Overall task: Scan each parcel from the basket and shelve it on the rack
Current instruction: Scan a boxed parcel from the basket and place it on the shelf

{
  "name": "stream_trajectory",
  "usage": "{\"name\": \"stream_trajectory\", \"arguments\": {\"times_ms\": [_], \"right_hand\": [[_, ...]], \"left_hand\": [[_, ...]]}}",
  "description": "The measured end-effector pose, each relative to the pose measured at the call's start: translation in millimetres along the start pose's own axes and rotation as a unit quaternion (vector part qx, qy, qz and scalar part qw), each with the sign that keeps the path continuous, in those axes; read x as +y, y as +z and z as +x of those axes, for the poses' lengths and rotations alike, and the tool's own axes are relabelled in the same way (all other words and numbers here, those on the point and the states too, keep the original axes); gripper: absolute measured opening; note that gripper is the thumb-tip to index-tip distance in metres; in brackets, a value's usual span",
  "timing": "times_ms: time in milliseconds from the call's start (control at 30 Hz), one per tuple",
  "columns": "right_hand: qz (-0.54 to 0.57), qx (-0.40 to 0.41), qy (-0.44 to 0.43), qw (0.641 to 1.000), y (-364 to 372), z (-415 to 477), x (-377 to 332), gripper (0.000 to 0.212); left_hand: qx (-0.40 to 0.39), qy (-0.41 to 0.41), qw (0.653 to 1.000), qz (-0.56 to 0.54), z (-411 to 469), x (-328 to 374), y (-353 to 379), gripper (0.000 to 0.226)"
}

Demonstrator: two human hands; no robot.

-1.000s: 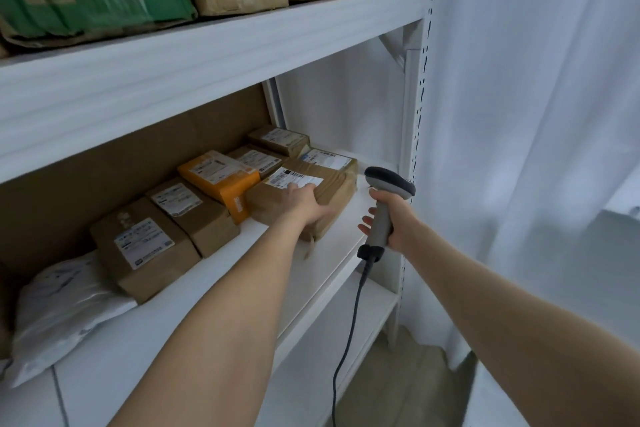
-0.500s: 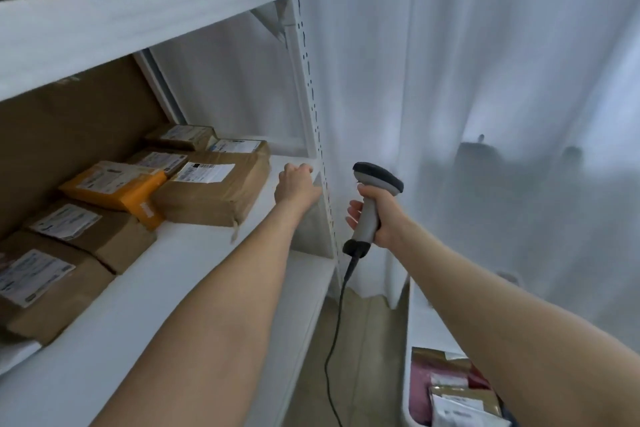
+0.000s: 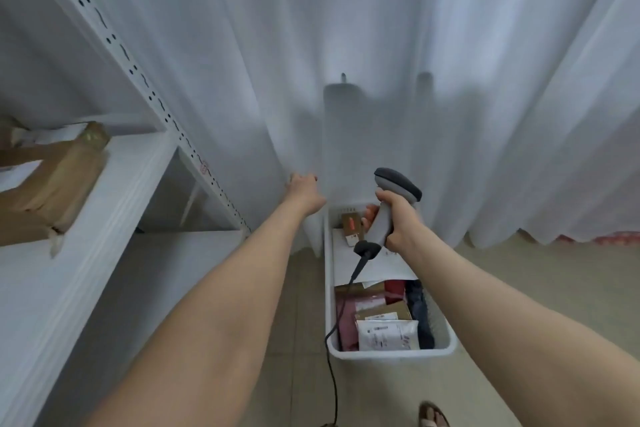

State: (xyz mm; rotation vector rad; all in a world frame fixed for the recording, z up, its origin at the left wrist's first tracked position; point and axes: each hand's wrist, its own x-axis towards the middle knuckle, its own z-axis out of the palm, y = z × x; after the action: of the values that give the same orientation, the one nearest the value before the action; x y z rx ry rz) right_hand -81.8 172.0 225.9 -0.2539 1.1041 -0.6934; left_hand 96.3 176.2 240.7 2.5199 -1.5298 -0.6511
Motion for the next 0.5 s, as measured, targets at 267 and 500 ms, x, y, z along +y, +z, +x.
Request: {"name": "stream_trajectory", "arguments": {"times_ms": [267, 500], "right_hand": [[0.014, 0.075, 0.028, 0.997, -117.1, 67.8, -39.6, 0.013], [0.011, 0.11, 0.079, 0.991, -166.7, 140.9, -32.5, 0.018]], "left_hand": [[-0.095, -0.031, 0.995, -0.006, 29.6, 75.4, 114.7, 0.053], [-0.136, -0.05, 0.989, 0.007, 63.9, 80.3, 201.6, 0.056]]}}
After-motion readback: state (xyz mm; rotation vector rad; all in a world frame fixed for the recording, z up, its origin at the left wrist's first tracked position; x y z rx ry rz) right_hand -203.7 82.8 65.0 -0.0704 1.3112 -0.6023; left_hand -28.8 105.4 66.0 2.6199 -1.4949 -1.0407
